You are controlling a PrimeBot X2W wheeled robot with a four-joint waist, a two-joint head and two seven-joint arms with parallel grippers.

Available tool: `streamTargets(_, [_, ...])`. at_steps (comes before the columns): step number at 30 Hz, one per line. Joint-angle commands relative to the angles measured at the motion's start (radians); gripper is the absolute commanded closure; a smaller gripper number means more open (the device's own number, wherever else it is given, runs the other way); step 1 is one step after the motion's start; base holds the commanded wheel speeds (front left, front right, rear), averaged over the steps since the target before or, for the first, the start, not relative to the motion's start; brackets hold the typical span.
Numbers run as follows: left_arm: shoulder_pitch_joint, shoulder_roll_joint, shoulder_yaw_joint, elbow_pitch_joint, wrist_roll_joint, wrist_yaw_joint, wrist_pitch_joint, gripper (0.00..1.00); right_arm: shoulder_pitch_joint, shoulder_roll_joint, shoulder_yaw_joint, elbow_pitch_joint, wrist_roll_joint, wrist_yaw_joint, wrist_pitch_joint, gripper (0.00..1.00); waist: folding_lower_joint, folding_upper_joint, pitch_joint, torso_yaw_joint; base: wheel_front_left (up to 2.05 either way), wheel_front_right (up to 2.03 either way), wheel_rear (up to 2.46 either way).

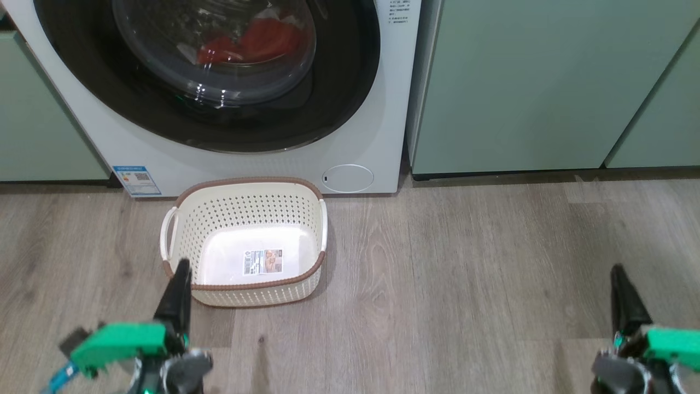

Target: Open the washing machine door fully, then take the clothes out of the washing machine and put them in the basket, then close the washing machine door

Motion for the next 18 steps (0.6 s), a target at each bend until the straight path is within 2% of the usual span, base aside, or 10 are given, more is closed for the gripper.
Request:
streamTargets(1, [0.007,-0.001,-0.001,0.012,0.001,0.000,-0.001,0.00,0.005,0.000,0.001,0.013,0.000,0.000,-0.001,0.00,0.0000,-0.0001,0.000,0.000,0.00,0.00,0.00])
streamTargets(4, [0.049,-0.006,-0.002,0.062,0.001,0.000,-0.001,0.00,0.032,0.001,0.003,0.065,0.000,0.000,-0.001,0.00,0.0000,-0.0001,0.001,0.000,0.00,0.00,0.00])
streamTargets(18, [0.031,-0.005,-0.008,0.039,0.065,-0.001,-0.042,0.00,0.021,0.001,0.025,0.039,-0.044,0.000,-0.042,0.00,0.0000,-0.0001,0.004,0.001,0.00,0.00,0.00])
